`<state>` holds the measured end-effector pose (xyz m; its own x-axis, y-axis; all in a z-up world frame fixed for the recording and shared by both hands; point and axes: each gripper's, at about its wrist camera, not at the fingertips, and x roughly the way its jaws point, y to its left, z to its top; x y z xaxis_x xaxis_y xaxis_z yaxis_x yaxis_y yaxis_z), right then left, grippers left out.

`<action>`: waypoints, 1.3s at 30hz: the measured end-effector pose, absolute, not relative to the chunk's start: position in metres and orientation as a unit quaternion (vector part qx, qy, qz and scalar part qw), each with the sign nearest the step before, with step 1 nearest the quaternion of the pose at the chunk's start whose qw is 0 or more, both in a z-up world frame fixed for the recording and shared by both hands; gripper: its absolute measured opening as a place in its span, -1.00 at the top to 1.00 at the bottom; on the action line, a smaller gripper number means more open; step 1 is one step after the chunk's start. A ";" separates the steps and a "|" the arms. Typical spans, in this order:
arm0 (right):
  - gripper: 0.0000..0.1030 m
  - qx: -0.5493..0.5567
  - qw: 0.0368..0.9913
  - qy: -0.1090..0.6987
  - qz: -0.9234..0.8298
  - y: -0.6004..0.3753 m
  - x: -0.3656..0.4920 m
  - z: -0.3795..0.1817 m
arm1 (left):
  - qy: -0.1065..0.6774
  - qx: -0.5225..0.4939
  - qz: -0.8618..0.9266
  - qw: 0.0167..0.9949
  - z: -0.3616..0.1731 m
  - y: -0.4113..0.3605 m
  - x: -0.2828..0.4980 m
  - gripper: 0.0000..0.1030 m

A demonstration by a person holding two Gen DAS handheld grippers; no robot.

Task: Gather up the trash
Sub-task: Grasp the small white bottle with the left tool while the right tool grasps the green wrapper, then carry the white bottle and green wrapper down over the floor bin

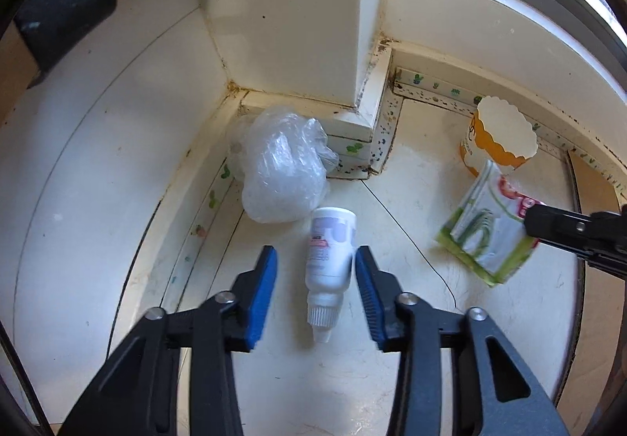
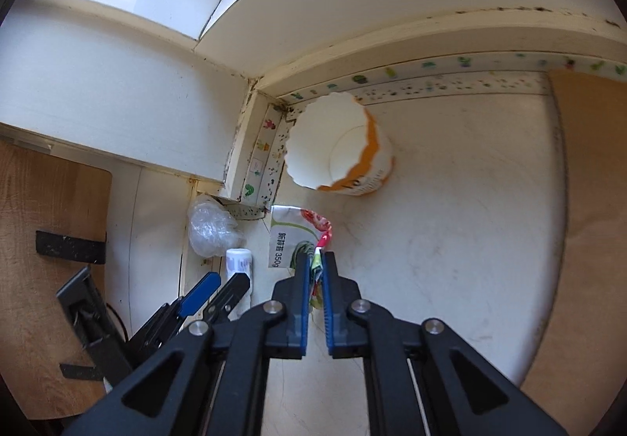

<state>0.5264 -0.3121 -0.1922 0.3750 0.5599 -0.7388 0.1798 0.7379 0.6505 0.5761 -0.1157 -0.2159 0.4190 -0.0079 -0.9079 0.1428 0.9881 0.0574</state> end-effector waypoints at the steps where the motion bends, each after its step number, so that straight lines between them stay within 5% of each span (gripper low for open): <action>1: 0.90 0.344 0.755 0.544 0.126 -0.315 0.522 -0.193 | 0.540 0.062 -0.048 0.838 -0.218 -0.117 0.576 0.54; 21: 0.91 0.353 0.750 0.544 0.130 -0.324 0.447 -0.172 | 0.511 0.064 -0.093 0.852 -0.153 -0.126 0.473 0.57; 39: 0.91 0.296 0.808 0.494 0.128 -0.232 0.232 -0.092 | 0.477 0.037 -0.167 0.862 -0.068 -0.031 0.262 0.57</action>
